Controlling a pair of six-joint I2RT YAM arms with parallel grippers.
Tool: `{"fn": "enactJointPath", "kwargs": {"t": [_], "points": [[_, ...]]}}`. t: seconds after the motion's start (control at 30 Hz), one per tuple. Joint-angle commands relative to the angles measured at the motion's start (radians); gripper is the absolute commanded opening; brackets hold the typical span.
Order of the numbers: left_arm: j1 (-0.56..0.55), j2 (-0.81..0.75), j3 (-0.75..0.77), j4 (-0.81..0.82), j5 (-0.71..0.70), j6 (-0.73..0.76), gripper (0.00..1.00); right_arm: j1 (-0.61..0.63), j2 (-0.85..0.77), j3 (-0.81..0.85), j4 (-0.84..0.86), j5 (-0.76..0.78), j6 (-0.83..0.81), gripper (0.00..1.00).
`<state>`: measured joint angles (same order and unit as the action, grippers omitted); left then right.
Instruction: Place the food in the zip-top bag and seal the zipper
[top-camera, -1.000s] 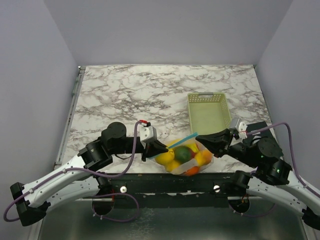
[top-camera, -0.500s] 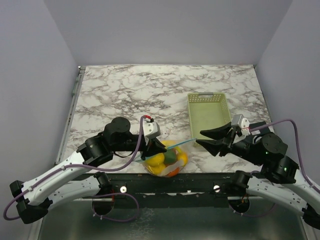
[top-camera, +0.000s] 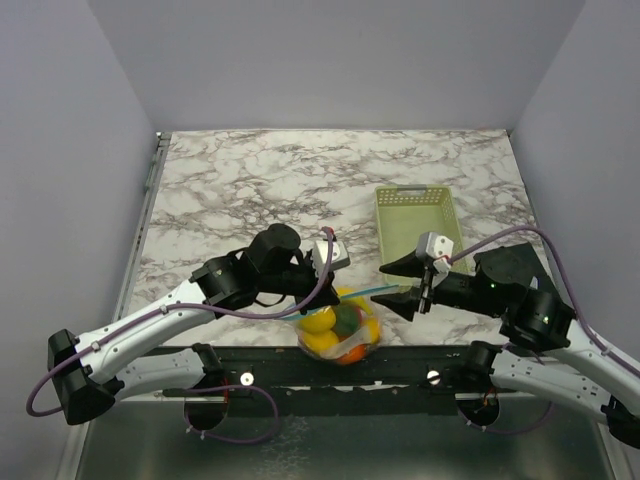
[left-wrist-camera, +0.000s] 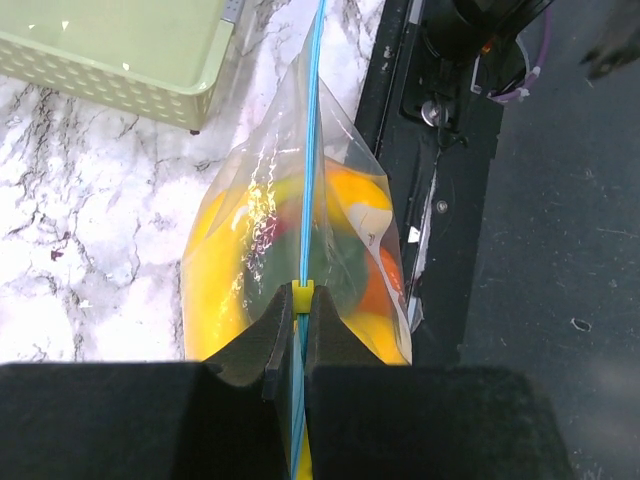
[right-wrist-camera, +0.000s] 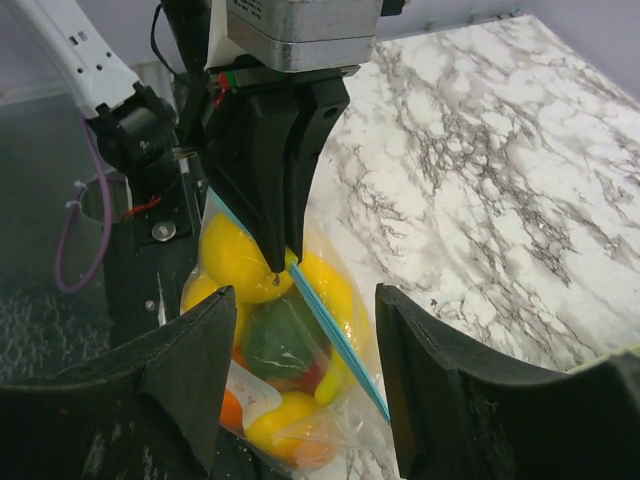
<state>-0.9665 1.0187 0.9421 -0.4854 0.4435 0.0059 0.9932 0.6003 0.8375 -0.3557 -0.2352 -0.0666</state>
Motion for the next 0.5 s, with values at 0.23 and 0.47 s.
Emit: {"fn": "enactJointPath", "kwargs": {"t": [0.23,0.47], "points": [[-0.017,-0.006,0.027,-0.016,0.060,0.032,0.00,-0.002,0.180,0.080,-0.114,-0.142,-0.163,0.65],[-0.020,-0.019,0.036,-0.016,0.109,0.039,0.00,-0.002,0.231,0.041,-0.091,-0.213,-0.217,0.68]]}}
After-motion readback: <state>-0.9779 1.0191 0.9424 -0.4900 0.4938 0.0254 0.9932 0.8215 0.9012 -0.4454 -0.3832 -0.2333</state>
